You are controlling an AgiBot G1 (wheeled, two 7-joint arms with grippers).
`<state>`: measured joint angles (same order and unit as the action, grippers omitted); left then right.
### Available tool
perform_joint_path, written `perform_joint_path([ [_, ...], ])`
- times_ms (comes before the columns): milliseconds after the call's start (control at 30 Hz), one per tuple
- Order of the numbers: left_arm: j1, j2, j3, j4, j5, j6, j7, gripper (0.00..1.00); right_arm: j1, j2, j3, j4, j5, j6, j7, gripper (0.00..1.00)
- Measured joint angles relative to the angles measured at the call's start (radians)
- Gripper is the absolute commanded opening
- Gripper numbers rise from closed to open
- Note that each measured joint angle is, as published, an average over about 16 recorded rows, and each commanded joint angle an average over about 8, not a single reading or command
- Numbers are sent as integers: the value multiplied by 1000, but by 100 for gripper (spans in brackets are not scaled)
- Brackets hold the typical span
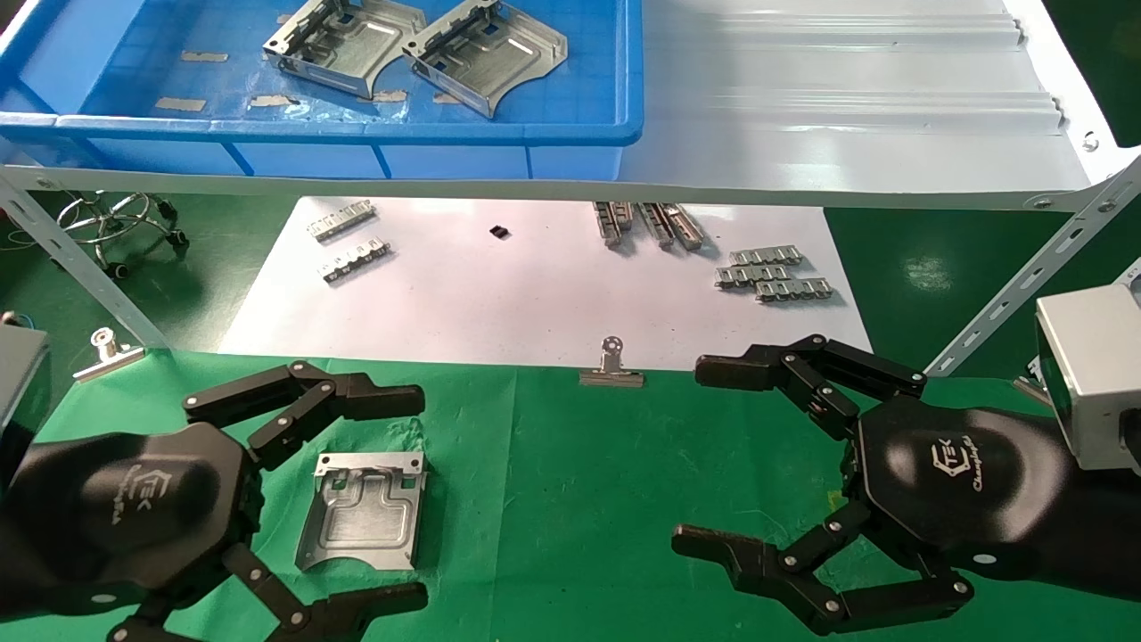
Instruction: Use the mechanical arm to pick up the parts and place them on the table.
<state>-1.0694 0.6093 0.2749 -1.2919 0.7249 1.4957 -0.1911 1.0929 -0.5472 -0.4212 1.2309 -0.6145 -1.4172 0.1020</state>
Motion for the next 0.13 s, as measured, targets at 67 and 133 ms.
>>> perform_joint_path([
  [67,-1,0,1,1,1,0,1,100,0,0,0,0,0,0,0,100],
  [133,-1,0,1,2,1,0,1,100,0,0,0,0,0,0,0,100],
])
